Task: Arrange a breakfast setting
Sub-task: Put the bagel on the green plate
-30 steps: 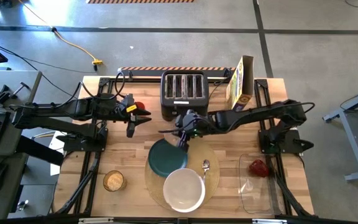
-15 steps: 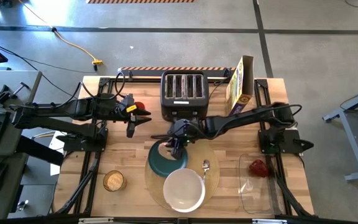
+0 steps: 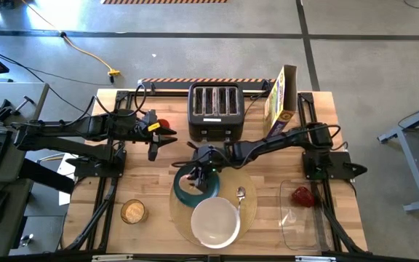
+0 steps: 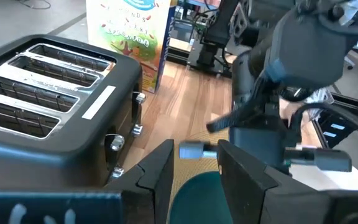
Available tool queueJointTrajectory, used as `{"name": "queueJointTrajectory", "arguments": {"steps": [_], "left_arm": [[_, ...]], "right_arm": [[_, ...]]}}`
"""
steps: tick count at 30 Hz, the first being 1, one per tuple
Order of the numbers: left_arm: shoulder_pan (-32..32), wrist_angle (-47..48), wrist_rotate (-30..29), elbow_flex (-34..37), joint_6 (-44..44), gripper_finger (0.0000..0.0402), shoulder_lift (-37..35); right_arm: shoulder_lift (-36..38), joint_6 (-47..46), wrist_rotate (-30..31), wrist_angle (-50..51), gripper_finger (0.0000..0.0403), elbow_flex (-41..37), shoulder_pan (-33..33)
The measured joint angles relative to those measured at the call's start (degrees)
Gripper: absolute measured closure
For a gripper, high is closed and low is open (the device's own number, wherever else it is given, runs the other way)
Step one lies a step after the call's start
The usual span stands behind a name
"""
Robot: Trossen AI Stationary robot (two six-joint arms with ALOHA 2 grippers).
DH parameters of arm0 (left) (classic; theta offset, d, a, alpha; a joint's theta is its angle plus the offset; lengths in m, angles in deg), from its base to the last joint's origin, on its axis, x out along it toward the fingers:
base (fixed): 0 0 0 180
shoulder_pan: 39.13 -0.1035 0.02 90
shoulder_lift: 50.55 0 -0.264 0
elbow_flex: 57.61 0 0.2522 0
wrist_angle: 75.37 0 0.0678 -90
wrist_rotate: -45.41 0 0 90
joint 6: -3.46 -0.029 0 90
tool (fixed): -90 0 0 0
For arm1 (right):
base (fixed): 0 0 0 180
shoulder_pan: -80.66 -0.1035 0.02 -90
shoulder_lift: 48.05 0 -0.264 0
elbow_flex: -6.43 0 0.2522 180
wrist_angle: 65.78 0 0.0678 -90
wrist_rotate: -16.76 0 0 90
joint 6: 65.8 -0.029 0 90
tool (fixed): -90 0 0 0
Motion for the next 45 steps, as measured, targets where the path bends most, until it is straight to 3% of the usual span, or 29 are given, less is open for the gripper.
{"name": "queueJointTrajectory", "arguments": {"steps": [20, 45], "left_arm": [[-0.02, 0.04, -0.02, 0.00, 0.00, 0.0289, 0.04], [-0.02, -0.03, -0.02, 0.00, 0.02, 0.0289, 0.02]], "right_arm": [[-4.96, -3.47, 0.67, -6.66, 0.0384, 0.00, 0.15], [-5.41, -3.03, 7.49, -3.85, 0.0381, 0.00, 0.17]]}}
